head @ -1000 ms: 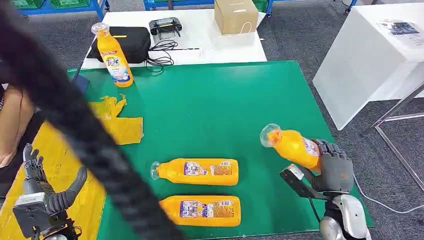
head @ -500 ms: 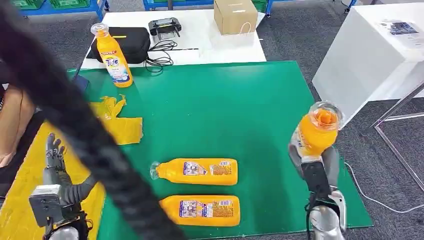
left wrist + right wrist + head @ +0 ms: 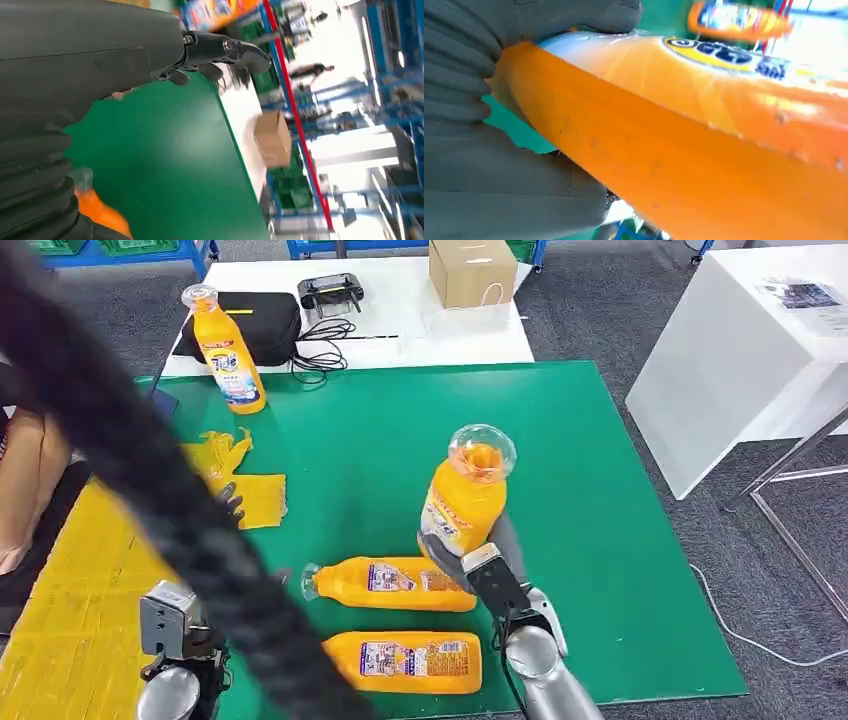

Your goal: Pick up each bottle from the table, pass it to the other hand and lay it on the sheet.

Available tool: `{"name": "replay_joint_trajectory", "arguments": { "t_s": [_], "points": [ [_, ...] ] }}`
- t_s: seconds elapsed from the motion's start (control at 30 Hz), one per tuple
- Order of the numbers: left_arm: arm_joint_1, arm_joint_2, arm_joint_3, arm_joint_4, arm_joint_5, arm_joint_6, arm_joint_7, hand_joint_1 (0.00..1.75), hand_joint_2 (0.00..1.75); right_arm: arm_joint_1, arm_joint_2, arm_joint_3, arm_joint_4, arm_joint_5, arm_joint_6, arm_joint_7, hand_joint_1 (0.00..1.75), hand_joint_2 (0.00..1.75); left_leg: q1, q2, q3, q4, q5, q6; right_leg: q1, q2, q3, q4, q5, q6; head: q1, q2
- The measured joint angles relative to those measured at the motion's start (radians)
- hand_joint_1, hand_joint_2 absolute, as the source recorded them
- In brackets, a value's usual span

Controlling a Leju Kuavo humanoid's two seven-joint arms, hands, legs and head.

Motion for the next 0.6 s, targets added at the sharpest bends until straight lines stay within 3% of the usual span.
{"name": "replay_joint_trajectory", "arguments": {
  "t_s": [0.6],
  "points": [
    [-0.014, 0.022, -0.066, 0.006, -0.021, -0.022, 0.001, 0.00, 1.75, -0.037, 0.014, 0.111, 0.075, 0.022, 0.011, 0.000, 1.73, 1.75, 0.000, 0.000, 0.000, 0.000, 0.000, 0.000, 0.000, 0.000, 0.000, 0.000, 0.000, 0.000, 0.000, 0.000]
  ]
}}
